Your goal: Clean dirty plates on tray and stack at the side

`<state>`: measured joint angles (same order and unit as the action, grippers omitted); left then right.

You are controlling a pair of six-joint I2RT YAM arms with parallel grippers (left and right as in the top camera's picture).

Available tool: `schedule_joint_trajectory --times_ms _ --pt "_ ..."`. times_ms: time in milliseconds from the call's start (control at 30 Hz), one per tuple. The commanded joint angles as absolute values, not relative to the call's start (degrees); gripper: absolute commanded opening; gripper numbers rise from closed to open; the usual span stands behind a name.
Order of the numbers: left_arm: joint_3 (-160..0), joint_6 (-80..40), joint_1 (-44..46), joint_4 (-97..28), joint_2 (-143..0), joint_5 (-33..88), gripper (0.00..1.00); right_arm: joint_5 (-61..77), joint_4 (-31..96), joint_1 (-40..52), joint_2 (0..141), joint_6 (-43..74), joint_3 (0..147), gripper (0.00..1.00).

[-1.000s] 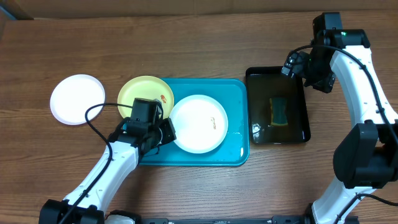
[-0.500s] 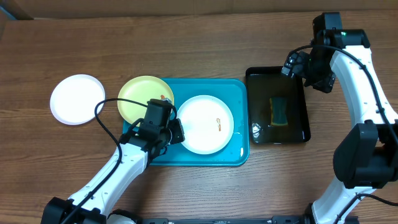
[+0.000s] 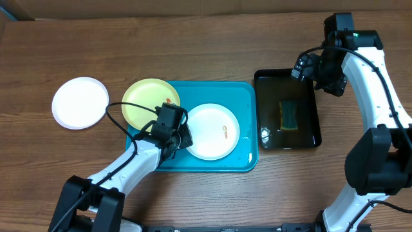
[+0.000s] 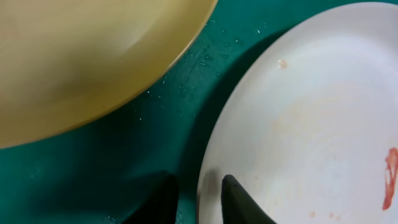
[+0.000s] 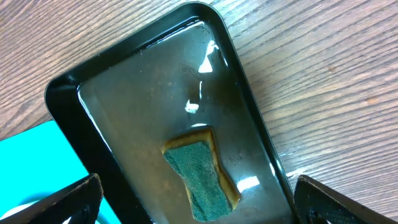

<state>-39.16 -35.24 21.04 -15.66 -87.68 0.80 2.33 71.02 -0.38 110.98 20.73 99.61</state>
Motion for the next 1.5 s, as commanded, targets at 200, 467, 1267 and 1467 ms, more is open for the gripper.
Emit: schedule_joint_trajectory --times_ms 200,467,1267,1467 --pt "-44.01 -28.97 21.45 -18.44 -87.48 2.59 0.57 1.74 70.72 -0.45 110.59 20.53 99.37 1.00" --pt "-43.99 -28.69 21.45 -23.14 -87.77 2.13 0.48 1.74 70.72 -0.45 110.59 20.53 99.37 1.00" --pt "-43.99 -32.38 21.45 -21.41 -96.01 4.12 0.30 2.52 76.69 -0.45 110.59 19.64 99.29 1.00" --pt "-43.99 -33.08 21.45 -21.39 -96.01 4.05 0.22 1.74 80.53 -0.38 110.69 20.16 98.61 1.00"
